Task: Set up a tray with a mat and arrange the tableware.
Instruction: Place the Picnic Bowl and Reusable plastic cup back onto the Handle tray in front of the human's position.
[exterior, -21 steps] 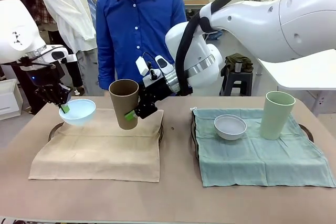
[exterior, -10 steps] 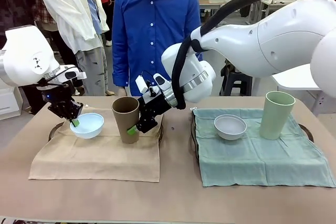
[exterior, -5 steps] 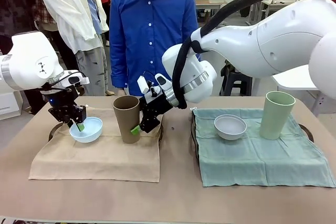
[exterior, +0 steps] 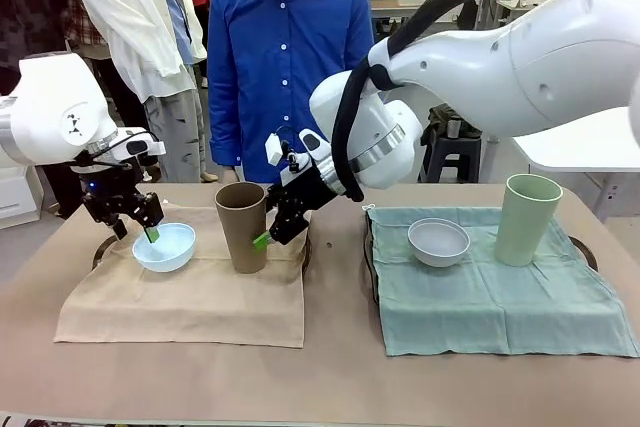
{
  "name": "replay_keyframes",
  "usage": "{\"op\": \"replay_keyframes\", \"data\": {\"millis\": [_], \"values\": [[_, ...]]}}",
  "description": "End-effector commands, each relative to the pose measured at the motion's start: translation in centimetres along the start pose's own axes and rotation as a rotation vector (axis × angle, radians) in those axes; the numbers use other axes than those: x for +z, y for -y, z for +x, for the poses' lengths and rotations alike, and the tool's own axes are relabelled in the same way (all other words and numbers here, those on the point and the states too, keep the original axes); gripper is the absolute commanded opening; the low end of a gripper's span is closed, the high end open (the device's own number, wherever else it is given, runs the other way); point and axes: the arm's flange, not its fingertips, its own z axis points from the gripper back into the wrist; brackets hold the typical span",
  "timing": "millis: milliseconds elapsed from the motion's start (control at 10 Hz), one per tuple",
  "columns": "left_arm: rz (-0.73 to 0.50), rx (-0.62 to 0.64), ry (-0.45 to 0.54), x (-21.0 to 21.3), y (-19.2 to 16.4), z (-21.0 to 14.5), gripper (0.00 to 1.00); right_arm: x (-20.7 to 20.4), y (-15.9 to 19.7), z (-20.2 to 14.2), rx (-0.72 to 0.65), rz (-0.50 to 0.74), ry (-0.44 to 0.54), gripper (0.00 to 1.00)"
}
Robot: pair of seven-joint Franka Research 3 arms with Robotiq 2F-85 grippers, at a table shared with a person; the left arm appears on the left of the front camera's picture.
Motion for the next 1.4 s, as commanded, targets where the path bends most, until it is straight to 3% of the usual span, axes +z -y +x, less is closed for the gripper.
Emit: {"op": "replay_keyframes", "data": {"millis": [0, 100, 300, 700, 1000, 1300], "values": [[0.034, 0.011, -0.007, 1.6, -0.4, -0.9, 0.95, 2.5, -2.5, -0.3, -0.106, -0.009, -0.076, 1.0], [0.06, 0.008, -0.006, 2.6, -0.5, -1.6, 1.0, 3.9, -3.6, 0.0, -0.156, -0.03, -0.113, 1.0], [0.086, -0.028, 0.035, 4.9, 0.0, -2.8, 1.0, 6.9, -5.4, 0.9, -0.266, -0.057, -0.152, 1.0], [0.106, -0.131, 0.067, 10.4, 3.4, -4.2, 1.0, 14.3, -8.6, 4.8, -0.697, -0.148, -0.23, 1.0], [0.035, -0.12, 0.034, 13.5, 5.3, -4.7, 1.0, 17.3, -10.5, 6.3, -0.987, -0.24, -0.378, 1.0], [-0.005, -0.097, 0.045, 15.7, 6.5, -4.9, 1.0, 19.8, -11.9, 9.5, -1.117, -0.417, -0.547, 1.0]]}}
